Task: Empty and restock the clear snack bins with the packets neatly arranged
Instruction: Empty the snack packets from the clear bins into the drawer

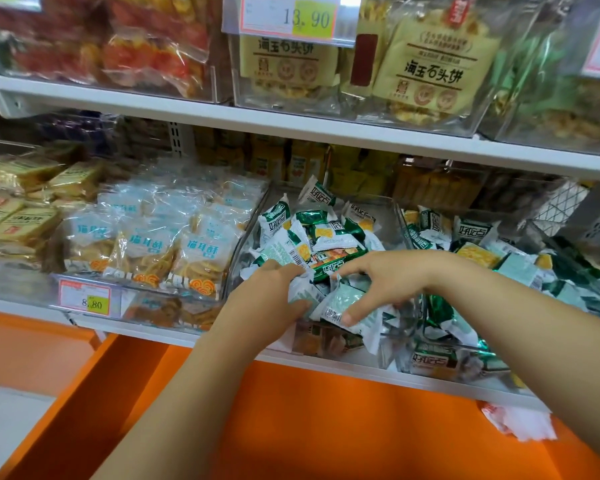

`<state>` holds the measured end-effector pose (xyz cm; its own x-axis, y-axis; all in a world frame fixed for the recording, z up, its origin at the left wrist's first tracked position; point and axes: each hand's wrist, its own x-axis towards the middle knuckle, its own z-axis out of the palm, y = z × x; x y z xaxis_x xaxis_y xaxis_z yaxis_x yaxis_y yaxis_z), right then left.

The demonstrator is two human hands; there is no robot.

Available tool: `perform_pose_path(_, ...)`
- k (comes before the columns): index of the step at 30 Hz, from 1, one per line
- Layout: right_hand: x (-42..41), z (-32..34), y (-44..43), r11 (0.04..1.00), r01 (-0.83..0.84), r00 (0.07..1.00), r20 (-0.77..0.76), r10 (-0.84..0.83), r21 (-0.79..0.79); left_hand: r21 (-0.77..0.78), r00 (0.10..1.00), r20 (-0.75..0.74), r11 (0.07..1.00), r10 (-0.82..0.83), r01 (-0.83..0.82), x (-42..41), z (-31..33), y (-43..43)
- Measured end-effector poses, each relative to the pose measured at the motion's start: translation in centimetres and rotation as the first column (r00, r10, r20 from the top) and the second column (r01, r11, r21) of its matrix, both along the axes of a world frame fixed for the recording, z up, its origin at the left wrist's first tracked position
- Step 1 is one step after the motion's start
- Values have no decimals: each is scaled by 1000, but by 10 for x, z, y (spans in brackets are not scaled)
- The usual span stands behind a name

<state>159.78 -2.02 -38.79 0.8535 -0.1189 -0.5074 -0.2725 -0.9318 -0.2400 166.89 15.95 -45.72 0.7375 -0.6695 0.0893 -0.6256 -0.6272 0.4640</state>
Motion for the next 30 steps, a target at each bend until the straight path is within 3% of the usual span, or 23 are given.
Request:
perform_pose_path(4,14,6,0,987,113,984,-150,-95,116,-52,999,-16,998,-40,39,3,0,8)
perform_pose_path(9,26,8,5,993,61,961,-276,-32,98,-69,995,-13,993,-99,97,7,0,13)
perform_pose_path(18,13,11,0,990,37,971,-241,-2,139,-52,996,50,996,-76,79,5,-3,10)
perform_pose_path(23,-2,10,3,995,-54,995,-85,61,80,-264,981,185,959,-57,106,0,-12,17)
perform_pose_path(27,-23,12,7,995,-93,975,200,99,-41,-469,930,365,855,-39,220,-7,-14,28)
perform_pose_path(30,-42,7,13,998,-45,897,438,61,-46,-548,907,421,790,-23,274,-16,-14,42)
